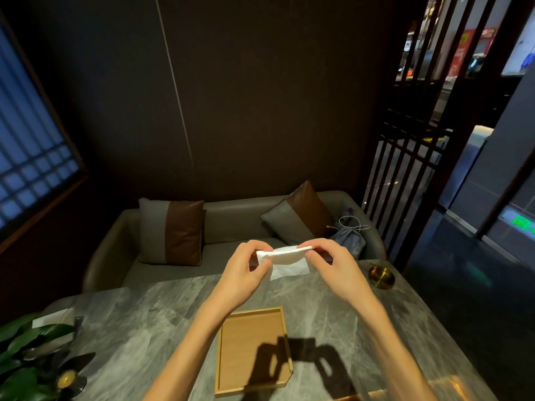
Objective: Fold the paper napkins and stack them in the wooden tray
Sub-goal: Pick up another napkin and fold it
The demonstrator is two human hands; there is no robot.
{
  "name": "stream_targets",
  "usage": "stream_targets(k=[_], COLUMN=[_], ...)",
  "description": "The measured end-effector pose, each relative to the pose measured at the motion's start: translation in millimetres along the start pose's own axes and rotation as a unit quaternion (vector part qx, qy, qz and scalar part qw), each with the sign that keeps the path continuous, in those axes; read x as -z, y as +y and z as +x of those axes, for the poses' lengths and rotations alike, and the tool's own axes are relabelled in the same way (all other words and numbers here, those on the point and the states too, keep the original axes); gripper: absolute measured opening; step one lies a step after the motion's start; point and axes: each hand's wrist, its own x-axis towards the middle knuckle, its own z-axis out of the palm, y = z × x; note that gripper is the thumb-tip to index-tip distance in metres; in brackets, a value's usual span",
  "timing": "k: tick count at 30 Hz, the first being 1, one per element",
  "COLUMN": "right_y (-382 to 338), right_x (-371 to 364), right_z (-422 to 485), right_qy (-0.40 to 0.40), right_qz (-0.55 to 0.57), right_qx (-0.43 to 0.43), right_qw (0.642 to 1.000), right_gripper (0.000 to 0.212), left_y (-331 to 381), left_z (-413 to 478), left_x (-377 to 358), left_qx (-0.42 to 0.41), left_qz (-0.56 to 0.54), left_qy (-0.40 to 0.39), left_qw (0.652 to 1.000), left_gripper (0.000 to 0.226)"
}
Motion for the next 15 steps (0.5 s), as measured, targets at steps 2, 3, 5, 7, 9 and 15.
stream_targets(k=[2,3,5,7,9,15], right_y=[-1,-2,-5,-5,-5,-10], right_x=[1,1,3,4,2,-11], right_z=[1,1,1,-1,-1,-3], right_qy=[0.007,0.01,0.01,0.024,0.051,0.017], right_qz=[0.01,0.025,0.069,0.104,0.112,0.256], right_qx=[-0.006,-0.016,-0.03,-0.041,-0.056,-0.152], right_qw=[1.0,1.0,0.997,0.993,0.991,0.954], right_gripper=[0.026,0.022,0.022,0.02,0.019,0.045], left_y=[2,2,4,6,8,8], left_z=[0,1,1,-2,-5,-15], left_x=[-1,-1,0,-1,-7,-28], left_qx=[0.007,0.01,0.014,0.008,-0.02,-0.155], left_qz=[0.004,-0.002,-0.033,-0.081,-0.087,0.009], left_qy=[0.014,0.017,0.008,0.008,0.048,0.091], left_qw=[1.0,1.0,0.999,0.997,0.995,0.984], left_gripper=[0.013,0.014,0.015,0.016,0.023,0.023])
